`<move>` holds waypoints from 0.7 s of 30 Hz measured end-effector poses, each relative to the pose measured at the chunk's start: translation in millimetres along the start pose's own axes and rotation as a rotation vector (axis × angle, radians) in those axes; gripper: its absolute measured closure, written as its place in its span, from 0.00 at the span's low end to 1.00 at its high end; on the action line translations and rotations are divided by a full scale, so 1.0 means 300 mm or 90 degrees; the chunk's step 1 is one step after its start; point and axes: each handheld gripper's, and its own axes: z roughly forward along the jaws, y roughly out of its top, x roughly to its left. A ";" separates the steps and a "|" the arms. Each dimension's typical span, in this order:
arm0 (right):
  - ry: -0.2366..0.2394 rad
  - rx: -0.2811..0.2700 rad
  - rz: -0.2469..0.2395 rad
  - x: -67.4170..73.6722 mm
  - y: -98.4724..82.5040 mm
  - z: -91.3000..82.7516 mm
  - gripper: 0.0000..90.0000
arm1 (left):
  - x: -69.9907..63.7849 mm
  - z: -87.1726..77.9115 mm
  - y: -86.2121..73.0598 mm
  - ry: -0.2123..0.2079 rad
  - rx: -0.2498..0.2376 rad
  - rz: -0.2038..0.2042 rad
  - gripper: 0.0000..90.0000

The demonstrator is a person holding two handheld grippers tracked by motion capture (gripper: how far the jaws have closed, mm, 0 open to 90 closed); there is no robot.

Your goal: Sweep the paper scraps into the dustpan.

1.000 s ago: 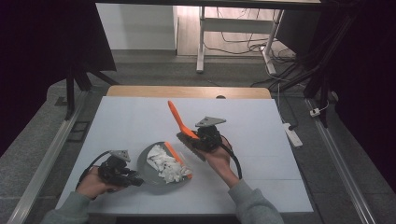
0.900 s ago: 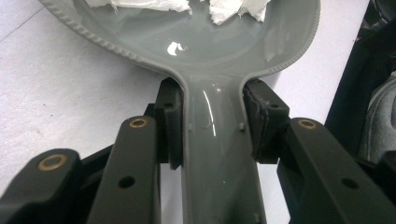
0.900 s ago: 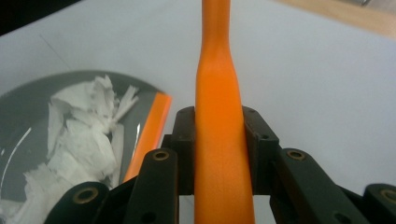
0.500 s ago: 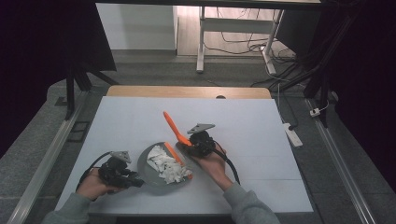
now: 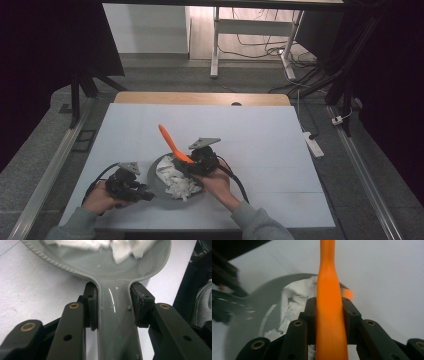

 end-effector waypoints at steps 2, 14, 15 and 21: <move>0.011 -0.018 -0.013 0.022 0.017 -0.013 0.78 | 0.000 0.000 0.000 0.001 0.000 0.000 0.68; -0.061 -0.055 -0.003 -0.073 0.021 -0.115 0.78 | 0.000 0.000 -0.002 -0.001 0.000 -0.001 0.68; -0.065 -0.053 -0.004 -0.079 0.017 -0.120 0.78 | 0.000 0.001 -0.002 -0.001 0.000 -0.001 0.68; -0.053 -0.046 0.013 -0.105 0.001 -0.138 0.78 | -0.001 0.001 -0.002 -0.001 0.000 -0.001 0.68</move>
